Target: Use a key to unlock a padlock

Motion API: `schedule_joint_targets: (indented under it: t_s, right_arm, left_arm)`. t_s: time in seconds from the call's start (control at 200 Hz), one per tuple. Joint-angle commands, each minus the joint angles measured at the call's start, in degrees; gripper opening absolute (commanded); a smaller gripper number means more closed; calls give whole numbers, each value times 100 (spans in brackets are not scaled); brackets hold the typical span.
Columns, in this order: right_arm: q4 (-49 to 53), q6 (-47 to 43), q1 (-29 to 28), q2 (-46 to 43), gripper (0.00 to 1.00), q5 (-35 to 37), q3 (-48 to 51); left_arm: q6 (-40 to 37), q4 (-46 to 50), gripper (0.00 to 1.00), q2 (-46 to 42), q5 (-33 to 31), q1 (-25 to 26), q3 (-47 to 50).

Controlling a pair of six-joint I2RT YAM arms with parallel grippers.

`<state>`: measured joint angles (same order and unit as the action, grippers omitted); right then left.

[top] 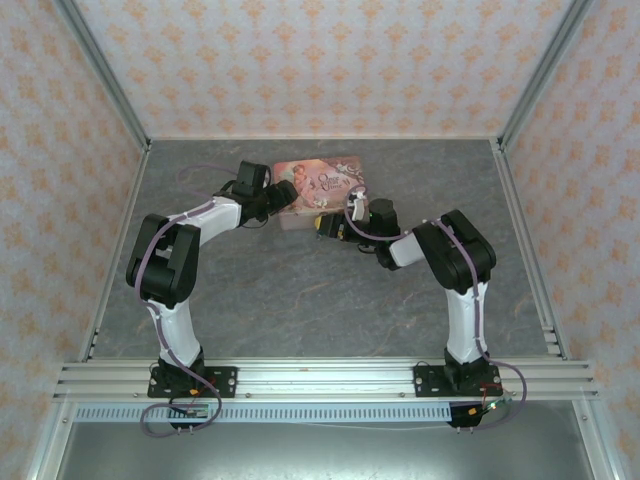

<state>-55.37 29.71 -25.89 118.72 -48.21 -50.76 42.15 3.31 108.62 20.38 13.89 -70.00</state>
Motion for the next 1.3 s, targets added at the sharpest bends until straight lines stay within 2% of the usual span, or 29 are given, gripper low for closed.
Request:
schedule_joint_targets:
  t_s: [0.0,0.551,0.951,1.291]
  right_arm:
    - [-578,180,-40,189,62,-230,-193]
    - [-396,111,4,150,32,-321,-88]
    - [-81,71,47,122,3,-186,-105]
    - [-497,597,122,50,0,270,97]
  left_arm:
    - [-40,754,75,116,-158,96,252]
    - [4,716,75,116,-166,110,307]
    - [29,693,75,-119,-192,117,397]
    - [235,602,75,-518,-319,276,898]
